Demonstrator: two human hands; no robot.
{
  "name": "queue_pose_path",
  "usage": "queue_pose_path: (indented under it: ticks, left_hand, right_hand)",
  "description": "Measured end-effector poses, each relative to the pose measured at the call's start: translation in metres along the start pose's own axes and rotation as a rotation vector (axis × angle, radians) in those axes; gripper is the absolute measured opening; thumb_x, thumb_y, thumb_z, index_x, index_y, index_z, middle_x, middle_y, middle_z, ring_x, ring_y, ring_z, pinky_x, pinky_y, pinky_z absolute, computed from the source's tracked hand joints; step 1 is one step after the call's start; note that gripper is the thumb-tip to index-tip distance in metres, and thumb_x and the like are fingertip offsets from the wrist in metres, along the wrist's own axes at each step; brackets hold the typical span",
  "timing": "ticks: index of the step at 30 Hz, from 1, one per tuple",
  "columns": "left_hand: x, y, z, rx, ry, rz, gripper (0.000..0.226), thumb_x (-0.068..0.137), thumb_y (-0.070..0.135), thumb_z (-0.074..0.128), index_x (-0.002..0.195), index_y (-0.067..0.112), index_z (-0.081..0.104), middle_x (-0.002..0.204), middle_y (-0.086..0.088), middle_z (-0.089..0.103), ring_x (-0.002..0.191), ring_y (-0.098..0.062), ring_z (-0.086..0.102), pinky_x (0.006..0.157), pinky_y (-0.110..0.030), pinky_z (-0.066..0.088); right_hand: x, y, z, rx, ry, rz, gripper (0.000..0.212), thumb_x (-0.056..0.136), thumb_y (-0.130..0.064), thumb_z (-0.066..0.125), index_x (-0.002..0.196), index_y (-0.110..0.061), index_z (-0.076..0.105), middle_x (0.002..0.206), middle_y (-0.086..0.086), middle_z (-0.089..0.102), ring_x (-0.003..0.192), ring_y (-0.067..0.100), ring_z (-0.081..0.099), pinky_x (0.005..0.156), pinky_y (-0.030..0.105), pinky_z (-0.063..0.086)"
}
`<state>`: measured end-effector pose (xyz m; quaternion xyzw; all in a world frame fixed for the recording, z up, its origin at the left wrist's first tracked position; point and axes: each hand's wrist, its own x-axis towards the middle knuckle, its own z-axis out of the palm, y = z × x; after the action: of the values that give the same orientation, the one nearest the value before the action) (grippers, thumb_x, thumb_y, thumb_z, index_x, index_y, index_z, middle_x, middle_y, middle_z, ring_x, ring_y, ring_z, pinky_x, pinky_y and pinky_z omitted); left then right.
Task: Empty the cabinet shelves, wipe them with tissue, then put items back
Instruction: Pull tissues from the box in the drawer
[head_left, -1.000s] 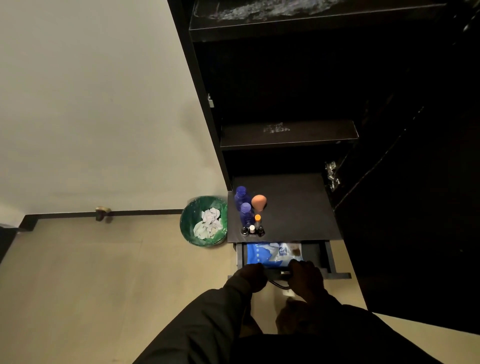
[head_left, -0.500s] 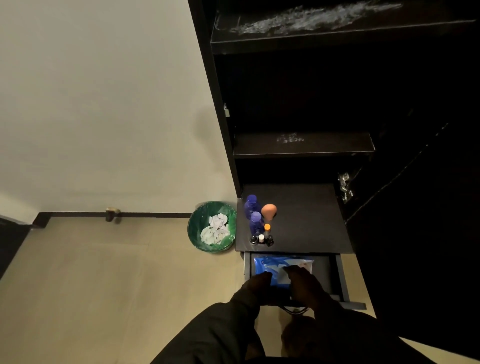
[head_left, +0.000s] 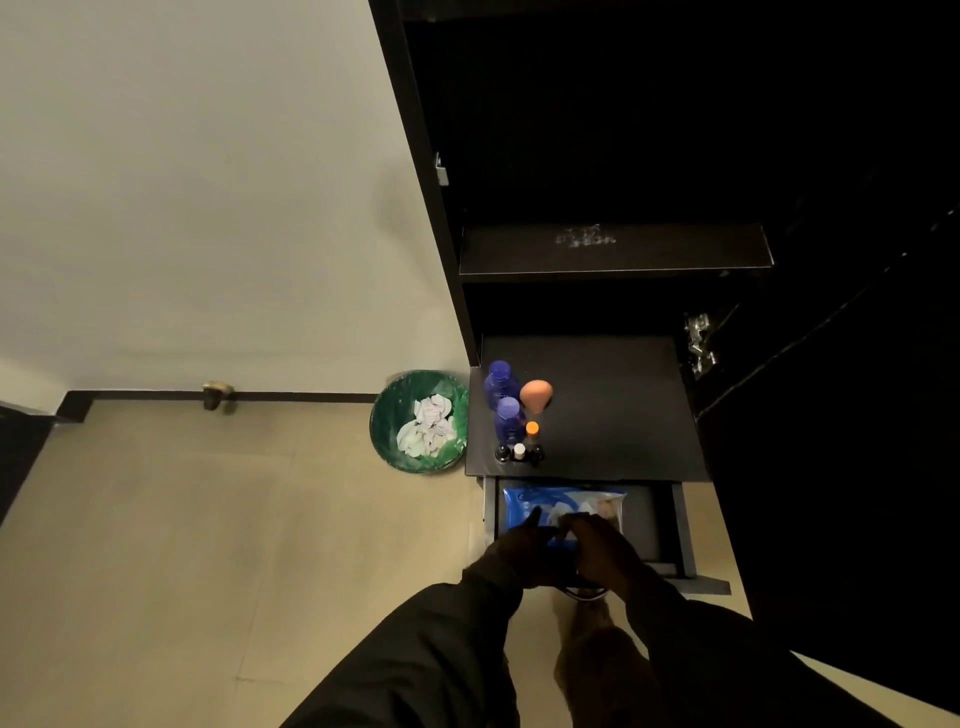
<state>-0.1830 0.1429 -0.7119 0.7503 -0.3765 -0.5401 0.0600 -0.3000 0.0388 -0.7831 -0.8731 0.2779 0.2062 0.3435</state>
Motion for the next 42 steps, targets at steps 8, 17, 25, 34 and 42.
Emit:
queue_pose_path:
  ticks: [8, 17, 25, 34, 42]
  left_hand:
    - [0.025, -0.008, 0.002, 0.056, 0.039, -0.016, 0.066, 0.093, 0.033, 0.062, 0.151, 0.022, 0.033, 0.163, -0.005, 0.016, 0.142, -0.027, 0.035, 0.116, -0.041, 0.033]
    - [0.049, -0.025, 0.019, 0.035, 0.165, -0.053, 0.045, 0.095, 0.029, 0.058, 0.135, 0.014, 0.044, 0.130, -0.011, 0.058, 0.115, -0.030, 0.059, 0.094, -0.037, 0.047]
    - [0.054, -0.032, 0.025, 0.069, 0.162, -0.015, 0.064, 0.089, 0.024, 0.068, 0.144, 0.017, 0.036, 0.140, -0.007, 0.052, 0.120, -0.027, 0.057, 0.102, -0.040, 0.048]
    - [0.057, -0.033, 0.028, 0.055, 0.248, -0.021, 0.055, 0.090, 0.022, 0.067, 0.137, 0.015, 0.040, 0.131, -0.010, 0.058, 0.115, -0.028, 0.060, 0.099, -0.040, 0.049]
    - [0.057, -0.031, 0.028, 0.109, 0.263, -0.007, 0.049, 0.095, 0.024, 0.059, 0.139, 0.010, 0.043, 0.140, -0.012, 0.045, 0.114, -0.029, 0.057, 0.098, -0.039, 0.049]
  right_hand:
    - [0.022, 0.036, 0.030, 0.099, 0.061, 0.069, 0.049, 0.083, -0.032, 0.068, 0.129, -0.026, 0.052, 0.129, -0.007, 0.060, 0.121, 0.014, 0.055, 0.099, 0.032, 0.047]
    - [0.025, 0.021, 0.012, 0.064, 0.211, 0.043, 0.038, 0.090, -0.021, 0.057, 0.127, -0.028, 0.058, 0.129, 0.000, 0.058, 0.124, 0.022, 0.051, 0.095, 0.034, 0.045]
    - [0.031, 0.019, 0.006, -0.067, 0.172, 0.056, 0.030, 0.092, -0.030, 0.055, 0.122, -0.028, 0.061, 0.134, 0.002, 0.053, 0.128, 0.021, 0.048, 0.096, 0.035, 0.045]
    - [0.031, 0.021, 0.004, -0.079, 0.205, 0.132, 0.038, 0.096, -0.051, 0.046, 0.107, -0.023, 0.070, 0.121, 0.006, 0.057, 0.110, 0.024, 0.056, 0.088, 0.039, 0.050]
    - [0.038, 0.015, 0.008, -0.208, 0.187, 0.115, 0.026, 0.090, -0.036, 0.062, 0.108, -0.020, 0.070, 0.125, 0.005, 0.057, 0.118, 0.023, 0.052, 0.091, 0.041, 0.050]
